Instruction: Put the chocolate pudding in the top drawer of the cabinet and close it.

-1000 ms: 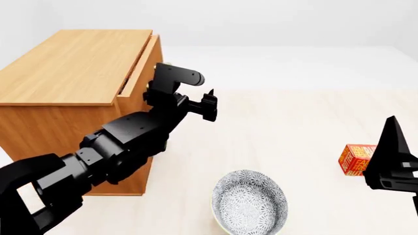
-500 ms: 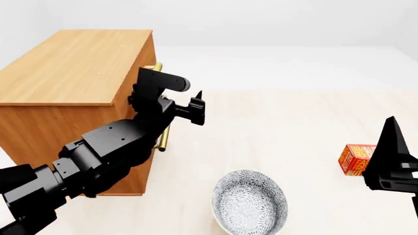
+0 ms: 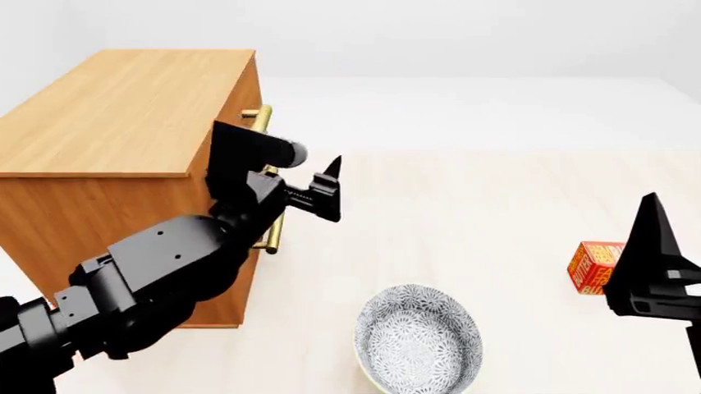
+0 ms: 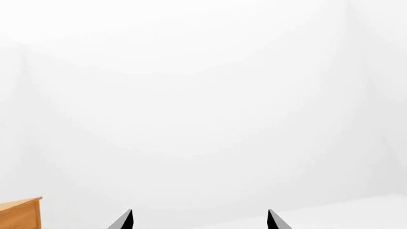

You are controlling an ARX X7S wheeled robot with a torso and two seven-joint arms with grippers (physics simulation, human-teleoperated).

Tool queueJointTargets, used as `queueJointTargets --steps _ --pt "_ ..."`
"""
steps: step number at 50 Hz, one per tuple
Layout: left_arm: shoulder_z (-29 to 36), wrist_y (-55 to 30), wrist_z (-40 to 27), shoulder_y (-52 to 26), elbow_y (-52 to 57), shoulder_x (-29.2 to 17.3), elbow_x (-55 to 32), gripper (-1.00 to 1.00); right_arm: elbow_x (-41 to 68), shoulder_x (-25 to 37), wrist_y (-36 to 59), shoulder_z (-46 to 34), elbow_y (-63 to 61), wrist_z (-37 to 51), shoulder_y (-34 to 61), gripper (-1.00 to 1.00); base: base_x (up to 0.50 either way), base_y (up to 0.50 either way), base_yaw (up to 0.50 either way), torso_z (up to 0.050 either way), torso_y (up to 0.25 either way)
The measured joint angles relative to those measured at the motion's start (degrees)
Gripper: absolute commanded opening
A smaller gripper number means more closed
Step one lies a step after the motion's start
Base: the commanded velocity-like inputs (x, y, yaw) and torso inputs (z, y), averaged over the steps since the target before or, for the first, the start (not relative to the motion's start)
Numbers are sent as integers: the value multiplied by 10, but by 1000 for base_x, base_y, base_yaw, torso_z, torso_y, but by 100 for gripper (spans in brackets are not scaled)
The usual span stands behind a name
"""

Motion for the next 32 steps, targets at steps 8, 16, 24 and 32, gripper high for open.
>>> queueJointTargets --steps 8,16,24,32 --pt "-6 33 35 8 97 -49 12 100 -4 -2 6 -3 -2 1 5 100 0 0 0 0 0" --pt "-17 80 59 24 196 -110 41 100 -9 -2 10 -3 -7 2 4 100 0 0 0 0 0" --pt "-25 143 61 58 282 -180 90 100 -17 3 7 5 -19 4 -10 100 0 0 0 0 0" --pt "-28 210 44 108 340 -240 149 100 -32 6 10 9 -33 8 -16 100 0 0 0 0 0"
